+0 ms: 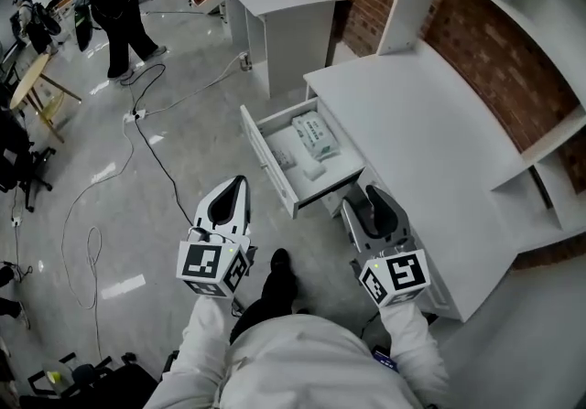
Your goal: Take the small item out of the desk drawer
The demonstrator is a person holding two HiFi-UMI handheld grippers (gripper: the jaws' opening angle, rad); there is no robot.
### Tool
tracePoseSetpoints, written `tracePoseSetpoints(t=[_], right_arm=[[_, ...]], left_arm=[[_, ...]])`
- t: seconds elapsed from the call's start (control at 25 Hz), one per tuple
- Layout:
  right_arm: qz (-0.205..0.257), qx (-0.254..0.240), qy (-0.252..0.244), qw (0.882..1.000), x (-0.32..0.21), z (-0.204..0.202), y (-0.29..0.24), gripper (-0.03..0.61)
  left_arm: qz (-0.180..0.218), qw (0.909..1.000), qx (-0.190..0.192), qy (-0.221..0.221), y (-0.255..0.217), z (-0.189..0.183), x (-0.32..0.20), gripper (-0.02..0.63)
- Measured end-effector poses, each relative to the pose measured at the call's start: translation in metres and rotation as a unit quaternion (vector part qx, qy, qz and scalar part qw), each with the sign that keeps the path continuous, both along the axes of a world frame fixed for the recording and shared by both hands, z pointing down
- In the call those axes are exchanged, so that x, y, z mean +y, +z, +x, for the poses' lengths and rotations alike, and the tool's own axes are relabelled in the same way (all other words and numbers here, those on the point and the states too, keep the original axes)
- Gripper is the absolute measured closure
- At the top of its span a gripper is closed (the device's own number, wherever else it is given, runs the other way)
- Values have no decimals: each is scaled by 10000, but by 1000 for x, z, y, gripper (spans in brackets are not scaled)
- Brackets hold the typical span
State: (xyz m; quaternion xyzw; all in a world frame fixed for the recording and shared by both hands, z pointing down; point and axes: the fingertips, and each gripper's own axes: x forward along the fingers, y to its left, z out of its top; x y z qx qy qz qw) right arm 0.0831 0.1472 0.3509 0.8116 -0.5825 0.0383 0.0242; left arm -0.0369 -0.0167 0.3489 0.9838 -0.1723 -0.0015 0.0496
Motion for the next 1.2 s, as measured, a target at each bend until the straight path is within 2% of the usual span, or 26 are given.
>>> tracePoseSetpoints(t=[0.56, 0.8, 1.2], right_arm=[[-306, -18, 154, 9994, -101, 61, 13, 371], [-319, 44, 135, 9994, -128, 71, 7, 371], [-601, 205, -27, 9980, -144, 90, 16, 371]], left_arm=[[-195, 9997, -9, 121, 10, 63, -109, 595], [-170, 9997, 15, 192, 7, 72, -134, 595], [-279, 9995, -31, 107, 19, 83, -151, 595]])
